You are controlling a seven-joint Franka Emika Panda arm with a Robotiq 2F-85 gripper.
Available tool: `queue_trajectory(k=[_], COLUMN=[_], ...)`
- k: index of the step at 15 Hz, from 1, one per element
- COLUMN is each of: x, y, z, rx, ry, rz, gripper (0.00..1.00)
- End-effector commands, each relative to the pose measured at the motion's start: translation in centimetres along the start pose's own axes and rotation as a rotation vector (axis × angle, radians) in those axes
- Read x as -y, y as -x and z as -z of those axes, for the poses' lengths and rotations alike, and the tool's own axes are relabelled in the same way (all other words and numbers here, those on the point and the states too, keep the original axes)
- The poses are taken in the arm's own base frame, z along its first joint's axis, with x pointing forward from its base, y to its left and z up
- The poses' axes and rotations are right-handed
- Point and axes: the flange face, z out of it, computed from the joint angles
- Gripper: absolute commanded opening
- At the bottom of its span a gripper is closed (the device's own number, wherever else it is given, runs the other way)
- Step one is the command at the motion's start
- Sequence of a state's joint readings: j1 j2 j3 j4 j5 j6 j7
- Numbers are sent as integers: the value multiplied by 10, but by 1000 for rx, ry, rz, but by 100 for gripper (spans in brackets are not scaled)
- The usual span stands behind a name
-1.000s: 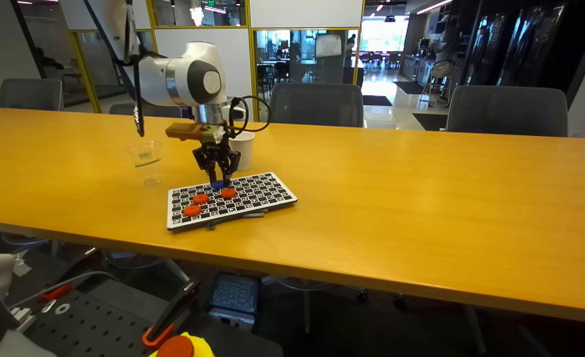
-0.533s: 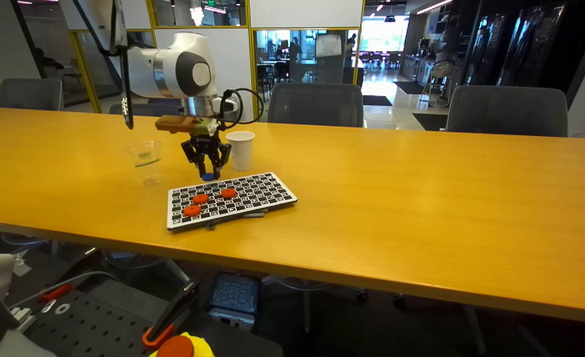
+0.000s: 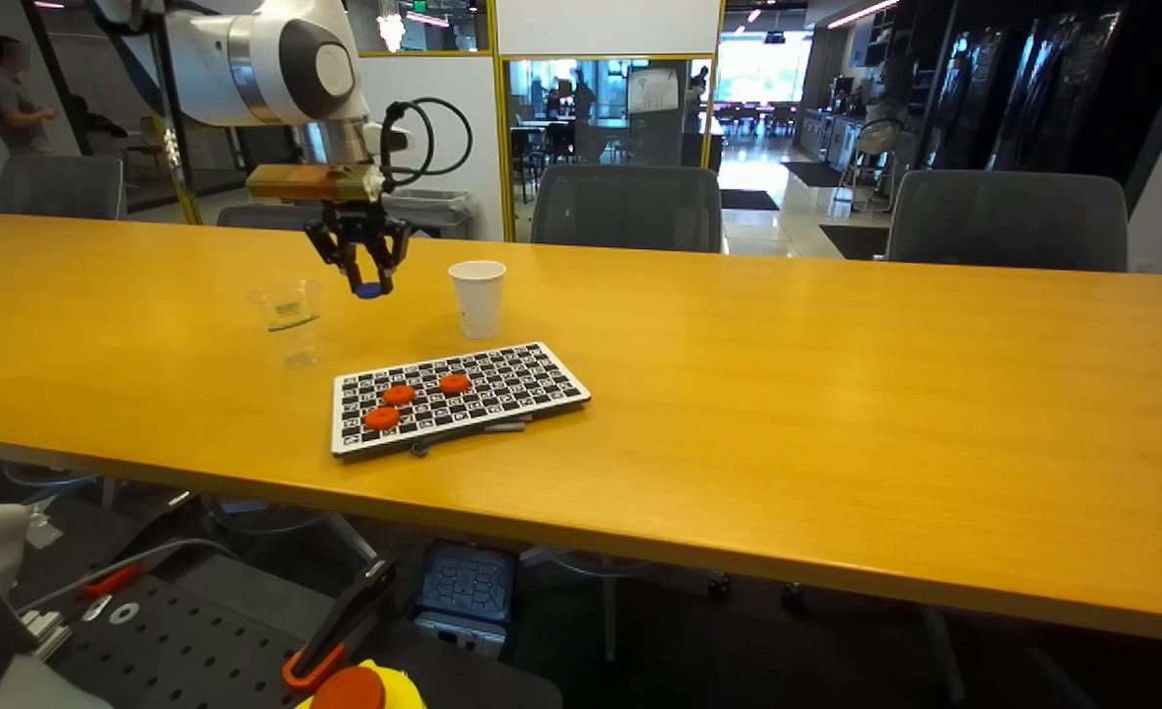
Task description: Put the orange objects in the white cup and the other objects inside the transparent cup.
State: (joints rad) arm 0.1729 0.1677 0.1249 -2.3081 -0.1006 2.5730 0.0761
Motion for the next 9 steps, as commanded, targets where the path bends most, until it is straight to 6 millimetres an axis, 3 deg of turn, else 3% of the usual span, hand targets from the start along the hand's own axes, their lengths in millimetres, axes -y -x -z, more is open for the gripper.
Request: queue_trajectory(k=[1, 6, 9], x=[35, 83, 102], y=[-1, -1, -1], z=[29, 36, 35], rx=[-16, -15, -12], ry=[-10, -37, -60], rz=[92, 205, 265], gripper=[24, 24, 24])
